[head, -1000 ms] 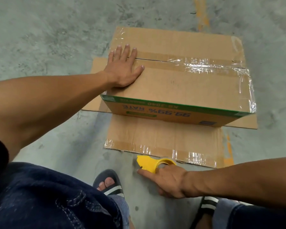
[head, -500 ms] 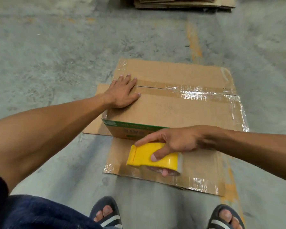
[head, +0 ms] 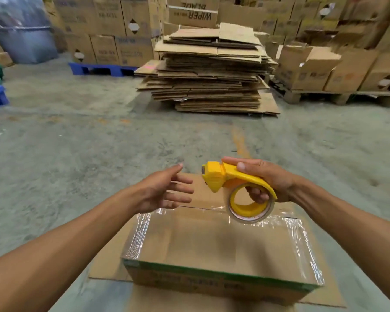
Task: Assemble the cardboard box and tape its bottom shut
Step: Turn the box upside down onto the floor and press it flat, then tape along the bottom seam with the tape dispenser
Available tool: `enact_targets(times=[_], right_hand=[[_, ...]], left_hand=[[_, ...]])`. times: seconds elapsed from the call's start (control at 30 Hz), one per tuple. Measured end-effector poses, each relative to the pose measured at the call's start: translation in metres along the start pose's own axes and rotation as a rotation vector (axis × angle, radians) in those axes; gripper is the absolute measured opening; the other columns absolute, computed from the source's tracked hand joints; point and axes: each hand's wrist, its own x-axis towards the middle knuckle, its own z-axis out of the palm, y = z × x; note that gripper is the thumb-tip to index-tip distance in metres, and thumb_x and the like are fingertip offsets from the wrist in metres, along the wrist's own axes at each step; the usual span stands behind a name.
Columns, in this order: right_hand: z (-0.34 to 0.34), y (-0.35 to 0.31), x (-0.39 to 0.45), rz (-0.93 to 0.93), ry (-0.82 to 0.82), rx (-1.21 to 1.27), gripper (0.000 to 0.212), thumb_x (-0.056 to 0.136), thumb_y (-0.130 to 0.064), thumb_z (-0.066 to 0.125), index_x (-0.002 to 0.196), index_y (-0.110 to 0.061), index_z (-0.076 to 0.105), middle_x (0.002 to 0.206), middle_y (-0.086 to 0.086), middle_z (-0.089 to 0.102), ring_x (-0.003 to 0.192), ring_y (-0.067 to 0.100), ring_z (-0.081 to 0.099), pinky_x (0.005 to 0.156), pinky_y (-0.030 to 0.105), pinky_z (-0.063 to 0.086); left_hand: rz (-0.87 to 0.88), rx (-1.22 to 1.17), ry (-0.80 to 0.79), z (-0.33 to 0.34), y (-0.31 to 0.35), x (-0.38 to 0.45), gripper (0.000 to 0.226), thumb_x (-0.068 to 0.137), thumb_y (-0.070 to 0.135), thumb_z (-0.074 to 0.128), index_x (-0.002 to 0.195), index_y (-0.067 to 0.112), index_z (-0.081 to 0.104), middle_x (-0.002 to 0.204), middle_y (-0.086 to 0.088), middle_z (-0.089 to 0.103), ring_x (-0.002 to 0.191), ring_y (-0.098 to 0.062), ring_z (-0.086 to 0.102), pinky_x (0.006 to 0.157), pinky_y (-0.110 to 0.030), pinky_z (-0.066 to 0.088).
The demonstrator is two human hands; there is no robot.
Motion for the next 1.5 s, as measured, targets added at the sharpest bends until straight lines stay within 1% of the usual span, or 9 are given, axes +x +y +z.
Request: enact_targets(times=[0.07,0.17,0.53,0.67,0.8,1.0,1.17,1.37,1.5], right_hand=[[-0.005,-0.005,-0.004,0.001,0.014,0.028,0.081,0.05,-0.06,0.086,0.123,-0.035,0.061,0.052,0.001,0.054,0.032,0.007,0.044,0.031,0.017,0.036],[-0.012,-0.006,-0.009,-0.01,0.05,0.082,0.079,0.047,-0.062,0.086,0.12,-0.041,0.064,0.042,0.0,0.044,0.028,0.007,0.038,0.033,0.018,0.034],[-0.023,-0.006,-0.018,-0.016,0.043,0.099,0.069,0.05,-0.062,0.086,0.115,-0.044,0.069,0.042,0.003,0.042,0.028,0.009,0.038,0.033,0.019,0.037],[-0.023,-0.007,-0.017,-0.013,0.034,0.077,0.074,0.05,-0.063,0.085,0.119,-0.042,0.067,0.043,0.003,0.045,0.029,0.008,0.04,0.033,0.019,0.038],[-0.025,-0.006,-0.015,0.004,0.018,-0.021,0.089,0.054,-0.063,0.082,0.134,-0.035,0.053,0.05,0.001,0.056,0.032,0.006,0.043,0.032,0.018,0.039],[-0.047,-0.006,-0.026,0.137,-0.044,-0.147,0.083,0.055,-0.053,0.088,0.131,-0.033,0.059,0.074,0.011,0.068,0.038,0.011,0.051,0.033,0.02,0.045],[-0.034,0.007,0.003,0.168,-0.074,-0.325,0.054,0.082,-0.028,0.069,0.134,-0.027,0.059,0.078,0.008,0.069,0.047,0.014,0.057,0.039,0.024,0.051],[0.001,0.015,0.062,0.092,-0.023,-0.64,0.049,0.08,-0.027,0.077,0.125,-0.04,0.065,0.117,-0.016,0.064,0.093,0.007,0.063,0.068,0.017,0.053],[0.015,0.023,0.096,0.053,-0.045,-0.709,0.048,0.078,-0.032,0.079,0.123,-0.042,0.066,0.129,-0.016,0.061,0.107,0.003,0.06,0.079,0.011,0.047]], left_hand=[[-0.093,-0.141,-0.14,0.014,0.009,-0.008,0.059,0.092,0.058,0.048,0.115,0.007,0.067,0.098,-0.01,0.074,0.075,-0.025,0.072,0.055,-0.026,0.048],[-0.149,-0.237,-0.249,0.034,0.015,-0.017,0.059,0.087,0.057,0.057,0.115,0.006,0.067,0.096,-0.01,0.073,0.072,-0.022,0.07,0.052,-0.024,0.048],[-0.146,-0.466,-0.277,0.069,0.02,-0.031,0.03,0.09,0.031,0.064,0.085,0.003,0.074,0.088,-0.008,0.074,0.067,-0.018,0.07,0.057,-0.027,0.05],[-0.107,-0.502,-0.214,0.072,0.019,-0.03,0.012,0.092,0.015,0.061,0.086,0.007,0.067,0.077,-0.006,0.074,0.061,-0.015,0.071,0.054,-0.023,0.049],[-0.075,-0.449,-0.151,0.068,0.019,-0.026,0.014,0.093,0.008,0.059,0.08,0.007,0.064,0.065,-0.005,0.069,0.053,-0.012,0.067,0.058,-0.024,0.047],[-0.097,-0.109,0.02,0.002,0.003,-0.013,0.016,0.094,0.0,0.052,0.082,0.007,0.061,0.061,-0.001,0.057,0.047,-0.007,0.054,0.052,-0.02,0.048],[-0.044,0.054,0.215,-0.039,-0.012,0.009,0.011,0.09,0.011,0.058,0.08,0.009,0.06,0.056,0.001,0.047,0.045,-0.011,0.043,0.05,-0.022,0.041],[0.094,0.174,0.385,-0.077,-0.026,0.03,0.011,0.095,0.012,0.05,0.084,0.012,0.052,0.081,-0.007,0.054,0.06,-0.017,0.053,0.052,-0.024,0.047],[0.205,0.237,0.468,-0.096,-0.048,0.044,0.022,0.099,0.017,0.051,0.077,0.014,0.048,0.071,-0.008,0.056,0.048,-0.011,0.053,0.046,-0.023,0.037]])
